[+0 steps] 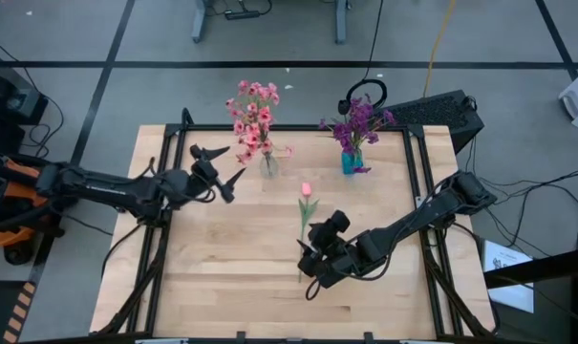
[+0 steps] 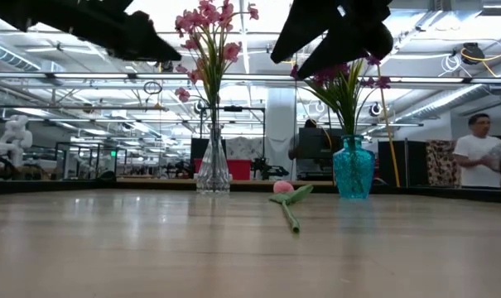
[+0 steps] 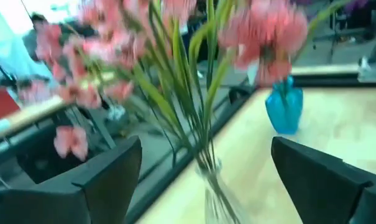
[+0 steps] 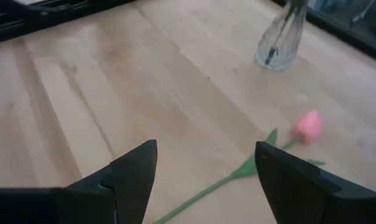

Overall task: Sort flowers into vase by color
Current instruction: Put the pink flower into the transparent vase

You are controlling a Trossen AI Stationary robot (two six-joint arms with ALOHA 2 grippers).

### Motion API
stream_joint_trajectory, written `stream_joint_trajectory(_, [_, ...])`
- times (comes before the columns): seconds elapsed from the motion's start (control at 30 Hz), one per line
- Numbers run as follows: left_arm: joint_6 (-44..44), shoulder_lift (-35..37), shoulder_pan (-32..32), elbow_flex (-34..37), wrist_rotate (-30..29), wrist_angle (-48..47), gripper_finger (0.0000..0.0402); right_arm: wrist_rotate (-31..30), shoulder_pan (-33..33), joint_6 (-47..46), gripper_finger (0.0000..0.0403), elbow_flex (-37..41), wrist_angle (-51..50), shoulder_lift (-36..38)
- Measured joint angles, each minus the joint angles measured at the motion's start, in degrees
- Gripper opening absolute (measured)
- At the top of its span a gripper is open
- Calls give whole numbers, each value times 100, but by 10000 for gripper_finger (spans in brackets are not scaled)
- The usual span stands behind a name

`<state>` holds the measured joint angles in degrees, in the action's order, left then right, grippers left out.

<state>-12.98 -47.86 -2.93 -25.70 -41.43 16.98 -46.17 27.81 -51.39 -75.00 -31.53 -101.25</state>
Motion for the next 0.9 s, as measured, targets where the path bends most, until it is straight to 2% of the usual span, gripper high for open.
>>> stream_joint_trajectory(0.17, [940,400,-154,0,82,-1304,361,8,0,-680,263,0,-85,-34])
stream_joint_trajectory(0.37, [2122,442,-389,9,425,-2440,361,192,-34,-1675,263,0,-183,-458])
stream_joint_trajectory(0.7, [2495,401,-713,10,741,-2541,361,504,-303,-3012,263,0,-210,-1614])
stream_joint_trajectory(0.9, [2849,399,-1015,123,973,-2523,361,285,-405,-3622,263,7,-79,-1938])
